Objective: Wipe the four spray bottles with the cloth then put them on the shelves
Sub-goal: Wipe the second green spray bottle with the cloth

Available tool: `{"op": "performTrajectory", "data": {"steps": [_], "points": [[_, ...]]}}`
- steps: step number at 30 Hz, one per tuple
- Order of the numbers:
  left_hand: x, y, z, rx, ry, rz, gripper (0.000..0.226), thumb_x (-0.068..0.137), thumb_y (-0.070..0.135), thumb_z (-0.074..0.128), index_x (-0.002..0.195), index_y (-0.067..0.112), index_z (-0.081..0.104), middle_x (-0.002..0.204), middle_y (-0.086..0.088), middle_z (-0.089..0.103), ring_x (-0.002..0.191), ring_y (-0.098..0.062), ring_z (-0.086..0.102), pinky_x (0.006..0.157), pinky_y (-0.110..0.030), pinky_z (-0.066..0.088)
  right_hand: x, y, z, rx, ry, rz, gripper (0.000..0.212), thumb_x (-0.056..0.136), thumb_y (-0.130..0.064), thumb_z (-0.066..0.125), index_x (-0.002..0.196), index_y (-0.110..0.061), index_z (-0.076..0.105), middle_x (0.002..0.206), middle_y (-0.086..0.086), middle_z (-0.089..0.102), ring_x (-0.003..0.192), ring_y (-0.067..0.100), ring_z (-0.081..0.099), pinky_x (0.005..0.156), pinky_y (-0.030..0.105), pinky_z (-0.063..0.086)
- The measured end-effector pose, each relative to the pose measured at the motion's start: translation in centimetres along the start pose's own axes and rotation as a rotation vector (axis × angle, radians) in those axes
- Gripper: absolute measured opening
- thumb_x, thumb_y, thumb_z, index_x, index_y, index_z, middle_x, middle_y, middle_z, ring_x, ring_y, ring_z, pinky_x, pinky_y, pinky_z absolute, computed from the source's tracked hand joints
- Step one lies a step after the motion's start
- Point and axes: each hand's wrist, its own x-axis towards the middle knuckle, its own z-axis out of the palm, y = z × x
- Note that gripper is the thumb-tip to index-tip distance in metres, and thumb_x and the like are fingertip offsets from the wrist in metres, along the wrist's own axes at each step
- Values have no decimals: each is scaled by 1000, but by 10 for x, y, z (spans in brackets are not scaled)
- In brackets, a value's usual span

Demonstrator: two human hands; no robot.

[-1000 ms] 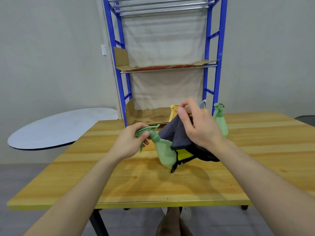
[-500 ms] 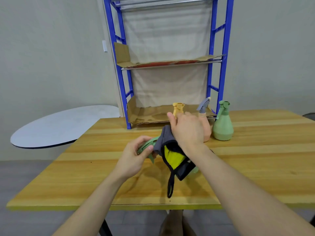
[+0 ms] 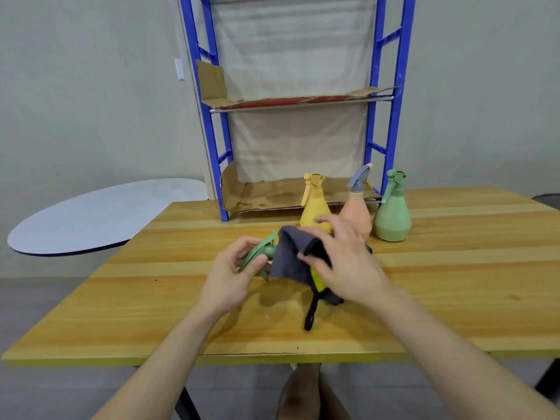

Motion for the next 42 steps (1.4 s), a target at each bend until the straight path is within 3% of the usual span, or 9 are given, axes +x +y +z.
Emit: {"op": "performTrajectory", "data": {"steps": [3, 5, 10, 16, 22, 28, 34, 40, 42], "points": [[6, 5, 1, 6, 0, 22, 22, 104, 10, 68, 119, 26, 71, 103, -1, 81, 93, -25, 81, 95, -59, 62, 25, 6, -7, 176, 27, 275, 45, 103, -45, 65, 143, -26, 56, 128, -2, 62, 124, 23, 58, 96, 38, 48], [11, 9, 3, 30, 3, 28, 23, 105, 11, 68, 119, 28, 71, 101, 1, 81, 91, -23, 81, 93, -57, 63, 29, -8, -3, 224, 24, 277, 32, 104, -42, 62, 131, -26, 55, 119, -3, 68, 114, 24, 64, 87, 37, 48], [7, 11, -1, 49, 18, 65, 30, 103, 7, 69, 121, 31, 72, 105, 5, 81, 94, -16, 79, 93, -44, 64, 5, -21, 10, 53, -31, -69, 61, 99, -79, 41, 148, -45, 48, 142, -13, 56, 137, 14, 48, 120, 50, 35], [8, 20, 0, 144, 81, 74, 25, 104, 10, 68, 127, 20, 73, 92, 2, 82, 84, -12, 80, 90, -34, 64, 30, -3, 7, 169, -59, 293, 56, 105, -76, 29, 127, -36, 62, 106, -1, 70, 102, 27, 67, 84, 45, 56], [7, 22, -11, 196, 22, 122, 26, 103, 11, 71, 127, 18, 75, 94, 2, 83, 88, -14, 81, 90, -35, 64, 7, -20, 23, 72, 110, -114, 52, 106, -67, 43, 145, -37, 58, 139, -14, 62, 129, 15, 56, 109, 44, 44], [1, 15, -12, 128, 57, 74, 30, 104, 10, 69, 132, 16, 73, 99, 1, 83, 90, -16, 81, 92, -47, 66, 24, 9, 19, 280, 22, 247, 42, 107, -66, 40, 119, -32, 62, 110, -6, 70, 104, 21, 66, 88, 46, 56], [4, 17, -6, 183, 30, 124, 28, 103, 13, 71, 131, 20, 75, 101, 4, 83, 93, -15, 81, 93, -48, 65, 6, -6, 26, 70, 143, -250, 53, 105, -57, 58, 150, -30, 57, 144, -9, 60, 134, 18, 56, 113, 40, 42], [7, 23, -13, 175, 77, 19, 30, 102, 14, 71, 127, 31, 73, 93, 9, 84, 89, -9, 81, 94, -46, 65, -5, 37, 20, 395, 63, 180, 39, 108, -41, 58, 147, -38, 56, 142, -12, 62, 133, 10, 56, 109, 32, 45], [9, 26, -6, 195, 40, 48, 29, 103, 13, 70, 127, 27, 75, 90, 7, 84, 88, -9, 81, 94, -43, 65, 5, 30, 9, 415, 177, 136, 35, 109, -38, 56, 144, -35, 58, 137, -11, 65, 129, 9, 57, 105, 30, 46]]}}
